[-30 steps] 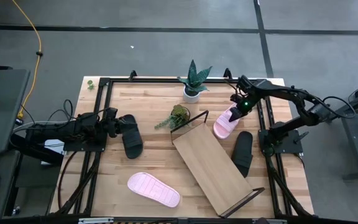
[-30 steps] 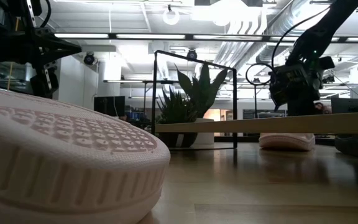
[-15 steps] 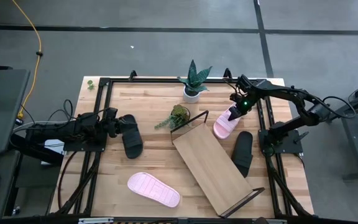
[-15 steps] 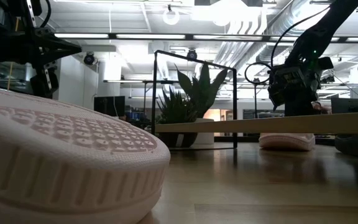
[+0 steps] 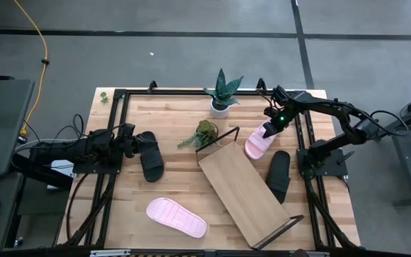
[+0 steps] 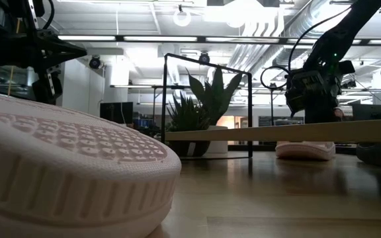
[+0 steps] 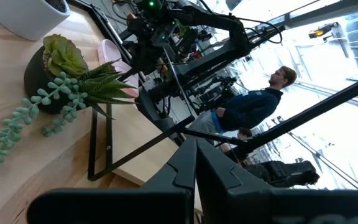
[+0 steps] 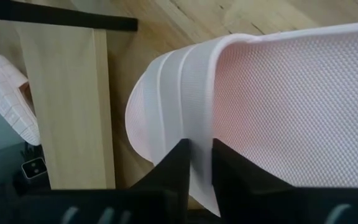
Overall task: Pick and place slides into the shelf
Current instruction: Put the top right pink slipper on the shelf
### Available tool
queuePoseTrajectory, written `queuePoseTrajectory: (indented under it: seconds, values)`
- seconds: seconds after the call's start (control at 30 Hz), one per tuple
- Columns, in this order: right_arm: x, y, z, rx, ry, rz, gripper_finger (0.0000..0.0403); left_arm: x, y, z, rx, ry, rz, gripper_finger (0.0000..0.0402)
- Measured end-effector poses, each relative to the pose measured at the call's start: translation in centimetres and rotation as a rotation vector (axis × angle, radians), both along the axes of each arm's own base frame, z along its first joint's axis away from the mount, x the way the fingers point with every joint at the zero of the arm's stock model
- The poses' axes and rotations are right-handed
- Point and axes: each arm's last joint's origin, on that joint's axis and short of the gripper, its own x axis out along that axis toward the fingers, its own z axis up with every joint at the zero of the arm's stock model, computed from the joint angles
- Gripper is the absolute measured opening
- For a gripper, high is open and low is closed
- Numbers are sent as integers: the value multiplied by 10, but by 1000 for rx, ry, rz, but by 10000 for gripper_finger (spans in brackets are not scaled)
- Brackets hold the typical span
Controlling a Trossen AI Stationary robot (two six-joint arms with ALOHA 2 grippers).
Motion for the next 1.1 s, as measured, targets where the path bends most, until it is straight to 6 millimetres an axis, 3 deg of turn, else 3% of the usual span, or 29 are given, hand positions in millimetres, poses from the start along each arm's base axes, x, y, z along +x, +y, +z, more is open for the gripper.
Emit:
queuePoseTrajectory:
  seconds: [0.17,0.7,1.1]
  values:
    - [0,0,0,1,-3,-1,5,0,0,0,2,0,0,1]
    - [-1,0,1,7,9,-15,2,0,0,0,2,0,0,1]
    - [-7,8,24,-65,-43,-39,0,0,0,0,0,0,0,1]
